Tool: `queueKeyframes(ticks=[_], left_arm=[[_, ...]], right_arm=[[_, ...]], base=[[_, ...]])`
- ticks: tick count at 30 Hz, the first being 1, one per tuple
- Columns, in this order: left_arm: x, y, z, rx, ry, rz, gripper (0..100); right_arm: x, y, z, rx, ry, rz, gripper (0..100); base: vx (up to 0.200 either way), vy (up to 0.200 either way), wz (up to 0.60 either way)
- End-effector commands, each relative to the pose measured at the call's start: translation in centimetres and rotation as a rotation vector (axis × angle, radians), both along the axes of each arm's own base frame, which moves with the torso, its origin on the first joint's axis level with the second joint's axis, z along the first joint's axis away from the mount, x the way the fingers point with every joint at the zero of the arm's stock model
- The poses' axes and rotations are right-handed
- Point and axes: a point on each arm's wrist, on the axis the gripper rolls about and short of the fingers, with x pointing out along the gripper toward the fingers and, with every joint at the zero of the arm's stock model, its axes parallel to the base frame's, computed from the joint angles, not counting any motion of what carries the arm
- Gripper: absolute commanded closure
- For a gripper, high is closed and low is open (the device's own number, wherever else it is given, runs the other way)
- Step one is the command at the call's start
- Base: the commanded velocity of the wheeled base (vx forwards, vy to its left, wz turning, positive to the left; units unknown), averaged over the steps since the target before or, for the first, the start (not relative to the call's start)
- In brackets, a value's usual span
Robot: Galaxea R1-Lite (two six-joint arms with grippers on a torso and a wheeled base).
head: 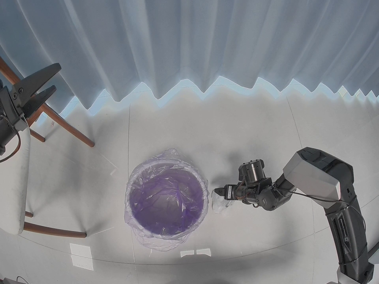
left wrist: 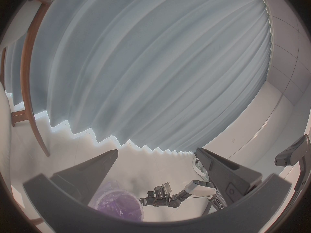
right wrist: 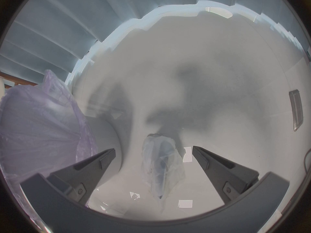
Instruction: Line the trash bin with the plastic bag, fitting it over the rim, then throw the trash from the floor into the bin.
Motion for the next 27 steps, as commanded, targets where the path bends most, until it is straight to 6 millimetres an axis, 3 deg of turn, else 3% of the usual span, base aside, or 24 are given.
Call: queueKeyframes(ticks=[1, 11, 12, 27], left_arm=[[0.08, -0.06, -0.15, 0.001, 0.006, -0.005, 0], [0.05, -0.42, -0.28, 0.001, 0.011, -0.026, 0], [0.05, -0.42, -0.24, 0.001, 0.009, -0.026, 0], [0.04, -0.49, -0.33, 0.001, 0.012, -0.031, 0]], right_arm=[[0.08, -0.26, -0.29, -0.004, 0.005, -0.018, 0], [0.61, -0.5, -0.22, 0.003, -0.005, -0.029, 0], [0.63, -0.49, -0.2, 0.003, -0.005, -0.029, 100], [0.59, -0.58, -0.18, -0.001, 0.018, -0.033, 100]], base=[[0.0, 0.0, 0.0], [0.0, 0.0, 0.0], [0.0, 0.0, 0.0], [0.0, 0.0, 0.0]])
